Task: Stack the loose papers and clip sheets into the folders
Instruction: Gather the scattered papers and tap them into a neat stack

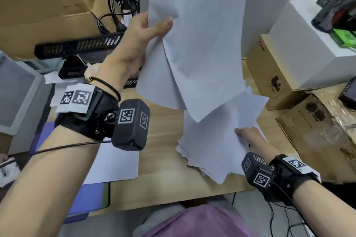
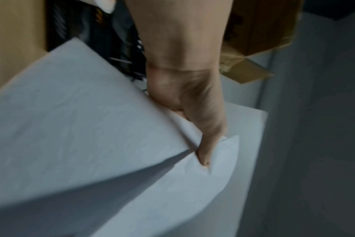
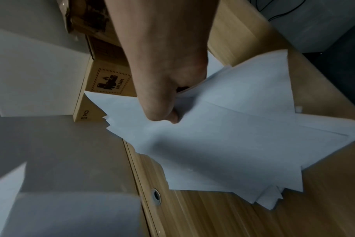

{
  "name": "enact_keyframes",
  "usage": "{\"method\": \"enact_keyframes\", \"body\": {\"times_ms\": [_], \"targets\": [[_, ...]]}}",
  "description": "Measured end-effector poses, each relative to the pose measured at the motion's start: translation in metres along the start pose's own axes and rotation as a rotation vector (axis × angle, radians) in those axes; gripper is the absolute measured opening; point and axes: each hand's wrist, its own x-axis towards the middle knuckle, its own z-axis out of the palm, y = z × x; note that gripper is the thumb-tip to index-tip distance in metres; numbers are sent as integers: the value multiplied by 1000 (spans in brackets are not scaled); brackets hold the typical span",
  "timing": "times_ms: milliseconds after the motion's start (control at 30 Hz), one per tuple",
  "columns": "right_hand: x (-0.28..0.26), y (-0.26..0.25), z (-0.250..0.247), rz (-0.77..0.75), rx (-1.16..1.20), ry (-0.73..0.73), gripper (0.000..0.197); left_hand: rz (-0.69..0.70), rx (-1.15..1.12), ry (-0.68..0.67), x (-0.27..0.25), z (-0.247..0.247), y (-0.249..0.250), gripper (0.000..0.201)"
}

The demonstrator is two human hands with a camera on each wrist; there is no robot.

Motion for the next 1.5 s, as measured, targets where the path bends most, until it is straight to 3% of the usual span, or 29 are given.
{"method": "enact_keyframes", "body": {"times_ms": [133,200,300,333,433,533,700,833,933,1100,1267,1367,1500], "targets": [[-22,-4,-14,107,49,-157,19,-335,17,25,-4,-2,-79,22],[-25,2,-23,34,14,-141,26,-541,58,11,-14,-6,-125,27],[-14,12,-23,-30,67,-239,36,-759,244,-28,-38,-18,-185,33],[-8,18,-23,-18,88,-285,40,-842,286,-60,-46,-22,-200,34],[-9,18,-23,102,18,-214,45,-1078,248,-188,-72,-23,-216,32],[-1,26,-21,170,-129,-200,39,-999,353,-172,-85,-21,-228,20],[4,39,-6,231,-186,-207,39,-963,330,-77,-96,-2,-259,50],[3,37,7,239,-133,-207,41,-949,350,-20,-108,14,-279,54],[-3,37,10,212,-33,-253,36,-925,329,27,-113,14,-288,49],[-1,46,4,212,-30,-198,46,-875,313,198,-120,0,-293,38],[-4,47,4,216,-64,-166,38,-773,323,470,-123,-15,-285,41],[-2,48,7,206,-102,-175,41,-820,298,631,-125,-25,-285,29],[-4,44,13,157,-154,-211,39,-876,155,558,-122,-19,-285,20]]}}
